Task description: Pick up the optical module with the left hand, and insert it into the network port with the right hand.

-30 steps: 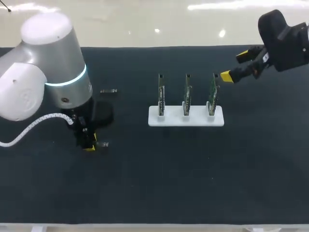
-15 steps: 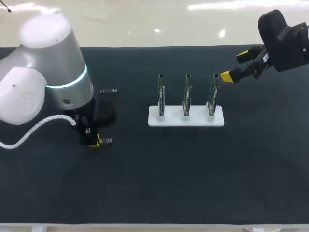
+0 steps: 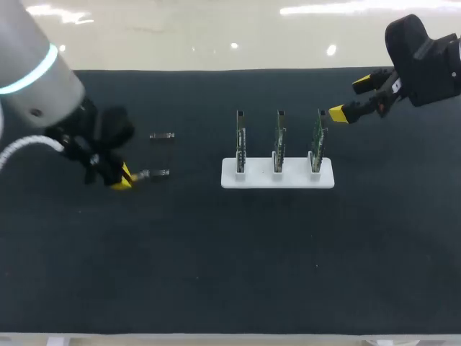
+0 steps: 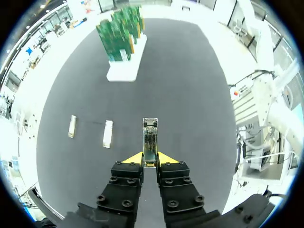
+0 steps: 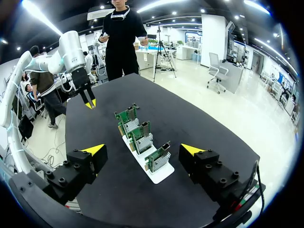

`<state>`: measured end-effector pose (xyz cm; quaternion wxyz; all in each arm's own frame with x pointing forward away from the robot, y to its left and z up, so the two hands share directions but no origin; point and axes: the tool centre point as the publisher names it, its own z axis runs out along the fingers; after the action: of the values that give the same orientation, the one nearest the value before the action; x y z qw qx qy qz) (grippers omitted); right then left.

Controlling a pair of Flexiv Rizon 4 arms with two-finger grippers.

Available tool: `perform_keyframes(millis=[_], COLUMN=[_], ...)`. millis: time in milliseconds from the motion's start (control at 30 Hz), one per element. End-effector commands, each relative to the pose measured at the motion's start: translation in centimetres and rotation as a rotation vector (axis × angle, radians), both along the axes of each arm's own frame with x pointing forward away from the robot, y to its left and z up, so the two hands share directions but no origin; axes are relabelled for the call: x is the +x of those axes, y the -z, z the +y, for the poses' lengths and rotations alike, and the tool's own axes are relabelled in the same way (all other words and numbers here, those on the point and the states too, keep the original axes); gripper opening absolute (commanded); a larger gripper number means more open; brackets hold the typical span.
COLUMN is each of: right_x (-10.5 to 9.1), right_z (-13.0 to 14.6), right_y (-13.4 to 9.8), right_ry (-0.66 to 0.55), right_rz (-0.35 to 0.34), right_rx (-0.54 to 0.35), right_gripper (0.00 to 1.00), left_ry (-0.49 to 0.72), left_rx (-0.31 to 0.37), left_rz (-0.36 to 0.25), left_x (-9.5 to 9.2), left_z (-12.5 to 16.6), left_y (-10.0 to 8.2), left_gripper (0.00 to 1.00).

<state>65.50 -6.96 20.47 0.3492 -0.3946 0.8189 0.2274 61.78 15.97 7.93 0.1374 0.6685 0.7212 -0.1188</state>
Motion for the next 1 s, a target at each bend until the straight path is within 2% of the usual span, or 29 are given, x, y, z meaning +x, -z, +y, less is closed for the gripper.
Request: perform_keyframes(millis=[33, 200, 333, 567, 667, 733, 1000], right_x=[0.0, 0.0, 0.0, 0.0, 0.0, 0.0, 0.0], right_z=[0.0, 0.0, 0.0, 0.0, 0.0, 0.0, 0.0], right_y=[0.0, 0.0, 0.0, 0.0, 0.0, 0.0, 0.0], right_ry=[-0.001, -0.001, -0.001, -0.001, -0.001, -0.001, -0.001], right_rz=[-0.001, -0.001, -0.001, -0.001, -0.001, -0.001, -0.001], right_rx=[0.002, 0.002, 0.002, 0.002, 0.002, 0.002, 0.002], right_gripper=[1.00, 1.00, 1.00, 1.00, 1.00, 1.00, 1.00], left_ry=[0.015, 0.033, 0.044, 0.077, 0.128, 0.157, 0.157], left_rx=[-0.267, -0.425, -0.528, -0.714, -0.778, -0.834, -0.834], left_rz=[-0.044, -0.028, -0.021, -0.089, -0.143, -0.201, -0.201], left_x=[-0.2, 0.6, 0.9, 1.3, 1.6, 1.7, 1.7], left_z=[1.7, 1.9, 2.2, 2.9, 3.3, 3.5, 3.5], left_y=[-4.2, -8.2, -10.7, -13.5, -14.3, -14.9, -14.9], left_gripper=[0.00, 0.00, 0.00, 0.00, 0.00, 0.00, 0.00])
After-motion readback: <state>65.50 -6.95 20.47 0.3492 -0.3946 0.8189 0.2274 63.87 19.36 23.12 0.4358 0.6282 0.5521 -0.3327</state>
